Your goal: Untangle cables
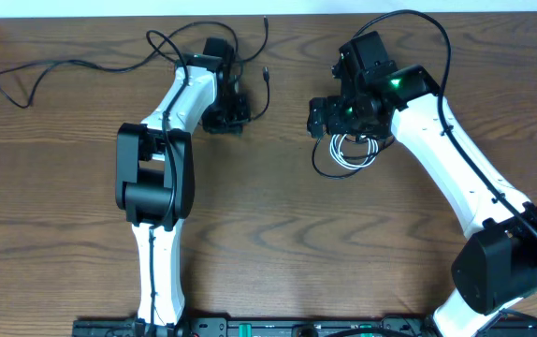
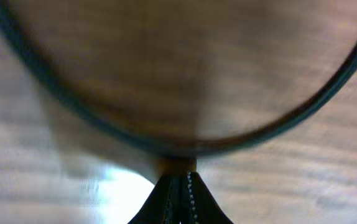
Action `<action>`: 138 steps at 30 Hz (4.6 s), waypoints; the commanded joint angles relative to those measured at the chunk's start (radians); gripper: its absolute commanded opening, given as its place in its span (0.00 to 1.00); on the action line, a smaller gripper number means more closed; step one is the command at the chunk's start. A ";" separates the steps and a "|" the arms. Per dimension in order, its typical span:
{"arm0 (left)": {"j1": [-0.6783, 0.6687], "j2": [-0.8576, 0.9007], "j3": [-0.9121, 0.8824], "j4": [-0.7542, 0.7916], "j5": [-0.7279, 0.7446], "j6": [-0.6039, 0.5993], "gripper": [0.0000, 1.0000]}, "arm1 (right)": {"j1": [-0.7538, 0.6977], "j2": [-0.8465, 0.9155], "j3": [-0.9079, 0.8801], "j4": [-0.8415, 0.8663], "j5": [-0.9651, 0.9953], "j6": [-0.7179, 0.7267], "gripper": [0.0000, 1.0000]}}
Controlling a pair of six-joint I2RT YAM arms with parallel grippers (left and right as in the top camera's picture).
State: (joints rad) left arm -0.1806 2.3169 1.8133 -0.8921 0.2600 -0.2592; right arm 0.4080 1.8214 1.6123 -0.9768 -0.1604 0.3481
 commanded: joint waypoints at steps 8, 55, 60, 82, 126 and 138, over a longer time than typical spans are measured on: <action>0.013 0.139 -0.032 0.252 -0.071 0.031 0.08 | 0.003 0.006 -0.007 -0.019 0.005 0.002 0.99; 0.393 -0.130 0.245 -0.382 0.306 0.293 0.77 | -0.043 0.010 -0.027 -0.077 0.233 0.075 0.99; 0.261 -0.225 0.245 -0.451 0.289 0.323 0.77 | -0.096 0.010 -0.040 -0.128 0.260 0.074 0.99; -0.236 -0.718 -0.019 -0.500 -0.171 0.122 0.78 | -0.232 0.010 -0.301 0.106 -0.110 0.093 0.67; -0.236 -0.716 -0.635 0.045 -0.171 -0.360 0.99 | -0.196 0.013 -0.478 0.424 0.159 0.310 0.33; -0.236 -0.716 -0.635 0.045 -0.171 -0.360 0.99 | -0.196 0.013 -0.495 0.468 0.163 0.309 0.30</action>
State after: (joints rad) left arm -0.4160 1.6058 1.1828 -0.8444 0.1013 -0.6067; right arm 0.1970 1.8309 1.1236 -0.5117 -0.0174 0.6476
